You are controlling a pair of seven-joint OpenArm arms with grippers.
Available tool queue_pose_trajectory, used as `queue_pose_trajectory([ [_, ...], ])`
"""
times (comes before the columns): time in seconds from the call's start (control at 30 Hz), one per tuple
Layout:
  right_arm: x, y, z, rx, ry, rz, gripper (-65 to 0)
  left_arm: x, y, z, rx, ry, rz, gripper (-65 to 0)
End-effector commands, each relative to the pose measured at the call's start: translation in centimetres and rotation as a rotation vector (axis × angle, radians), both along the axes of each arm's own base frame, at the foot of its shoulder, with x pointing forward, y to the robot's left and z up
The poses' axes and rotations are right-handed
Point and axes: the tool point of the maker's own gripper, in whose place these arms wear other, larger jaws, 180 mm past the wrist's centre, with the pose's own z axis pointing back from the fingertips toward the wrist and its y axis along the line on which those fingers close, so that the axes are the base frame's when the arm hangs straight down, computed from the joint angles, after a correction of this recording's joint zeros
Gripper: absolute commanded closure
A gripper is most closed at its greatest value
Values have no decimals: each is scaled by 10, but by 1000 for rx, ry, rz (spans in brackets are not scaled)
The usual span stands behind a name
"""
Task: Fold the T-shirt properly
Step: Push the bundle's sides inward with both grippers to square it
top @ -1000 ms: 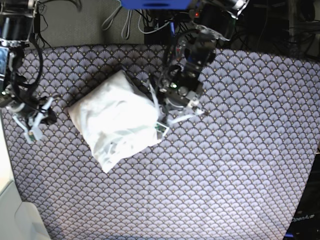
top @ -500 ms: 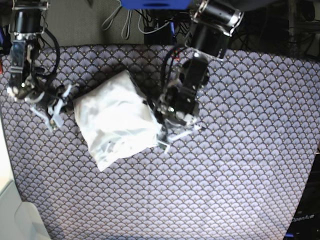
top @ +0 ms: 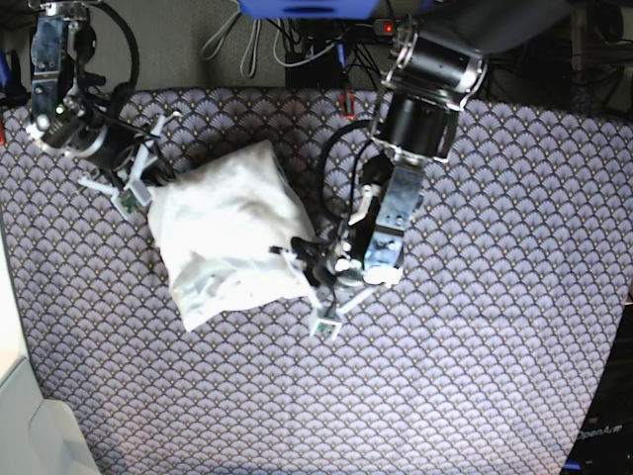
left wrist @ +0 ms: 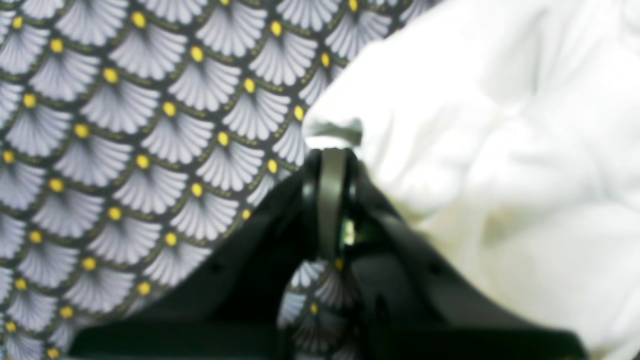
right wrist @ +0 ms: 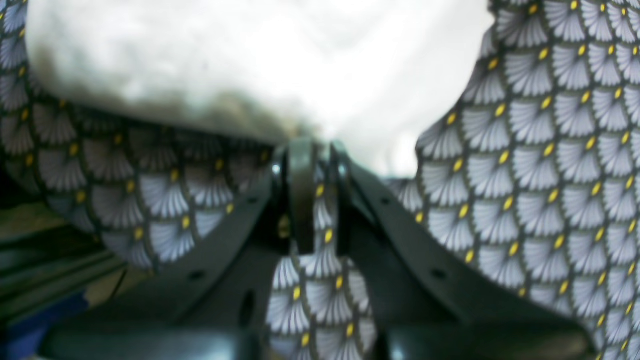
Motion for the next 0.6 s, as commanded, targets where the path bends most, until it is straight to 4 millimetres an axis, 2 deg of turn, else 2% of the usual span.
queue_pose_trajectory([
  [0.0,2,-2,7,-2,-24,6,-44,18,-8,21,-36,-67,1,-1],
  [0.13,-8,-1,9,-11,-20,18,-42,21,-5,14,-34,-54,26,-1],
  [0.23,-7,-5,15,-29,-34,26,-42,28,-2,27,-82,-53,128,-1],
  [0.3,-5,-8,18,-36,-45,19,-42,22,-2,35,-124,-16,180,-1],
  [0.4,-4,-16,20,-43,-52,-5,-42,21,11,54,-179,-15,229,-1],
  [0.43,-3,-17,21,-45,-53,-8,-42,19,16,58,-192,-6,244,-1],
  [0.57,-1,-18,23,-46,-61,-8,-42,-9,29,45,-266,126,353,-1],
])
